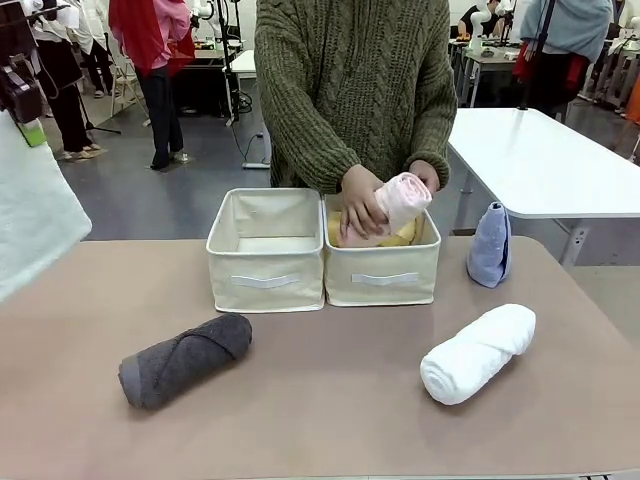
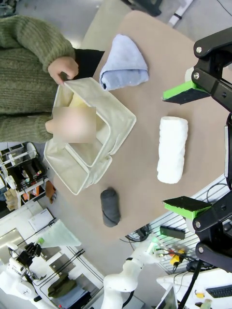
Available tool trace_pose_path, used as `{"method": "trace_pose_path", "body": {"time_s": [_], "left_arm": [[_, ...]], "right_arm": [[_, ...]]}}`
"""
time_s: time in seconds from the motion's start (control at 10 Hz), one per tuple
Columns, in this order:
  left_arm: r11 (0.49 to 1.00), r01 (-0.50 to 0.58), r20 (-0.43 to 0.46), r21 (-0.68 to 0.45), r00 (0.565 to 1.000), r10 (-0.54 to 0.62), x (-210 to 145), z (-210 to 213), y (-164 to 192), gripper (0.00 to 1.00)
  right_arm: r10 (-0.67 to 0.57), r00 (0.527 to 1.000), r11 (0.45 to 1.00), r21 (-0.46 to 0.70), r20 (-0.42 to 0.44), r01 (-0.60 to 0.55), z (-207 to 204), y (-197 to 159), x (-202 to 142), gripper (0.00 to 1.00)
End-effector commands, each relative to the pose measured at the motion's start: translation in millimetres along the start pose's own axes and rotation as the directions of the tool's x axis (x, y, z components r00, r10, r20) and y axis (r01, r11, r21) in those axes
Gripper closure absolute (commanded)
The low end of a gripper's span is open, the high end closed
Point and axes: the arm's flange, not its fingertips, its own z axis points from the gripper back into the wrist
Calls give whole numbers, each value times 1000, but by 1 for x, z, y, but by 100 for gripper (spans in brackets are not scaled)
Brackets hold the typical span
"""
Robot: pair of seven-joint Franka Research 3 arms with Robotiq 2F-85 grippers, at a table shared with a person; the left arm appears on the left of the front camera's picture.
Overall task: Sort the towels based on their folding style.
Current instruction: Pick up one triangle-folded towel and place it in the left Fabric basket.
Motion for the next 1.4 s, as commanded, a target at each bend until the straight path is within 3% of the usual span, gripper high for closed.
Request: {"method": "trace_pose_path", "body": {"time_s": [0.0,0.1,0.2,0.3,0.4,0.5,0.9,1.0,1.1,1.2,1.3], "left_arm": [[982,166,93,89,980,-174,9,12,-18,86],[938,304,140,169,934,-328,19,25,-43,86],[880,444,163,169,868,-469,40,36,-56,86],[796,576,175,185,778,-604,56,41,-76,86],[731,662,175,165,710,-682,69,40,-94,86],[689,711,154,142,671,-725,94,42,-103,86],[653,755,138,60,642,-754,157,30,-134,86],[669,742,133,35,660,-739,165,25,-141,86],[708,705,72,30,705,-705,161,24,-143,86],[661,747,133,68,650,-748,152,11,-141,86],[661,747,133,68,650,-748,152,11,-141,86]], "right_arm": [[10,1000,1000,7,10,-10,-1,-1,-1,0],[10,1000,1000,7,10,-10,-1,-1,-1,0],[10,1000,1000,7,10,-10,-1,-1,-1,0],[10,1000,1000,7,10,-10,-1,-1,-1,0],[10,1000,1000,7,10,-10,-1,-1,-1,0],[10,1000,1000,7,10,-10,-1,-1,-1,0],[10,1000,1000,7,10,-10,-1,-1,-1,0],[10,1000,1000,7,10,-10,-1,-1,-1,0],[10,1000,1000,7,10,-10,-1,-1,-1,0],[10,1000,1000,7,10,-10,-1,-1,-1,0],[10,1000,1000,7,10,-10,-1,-1,-1,0]]}}
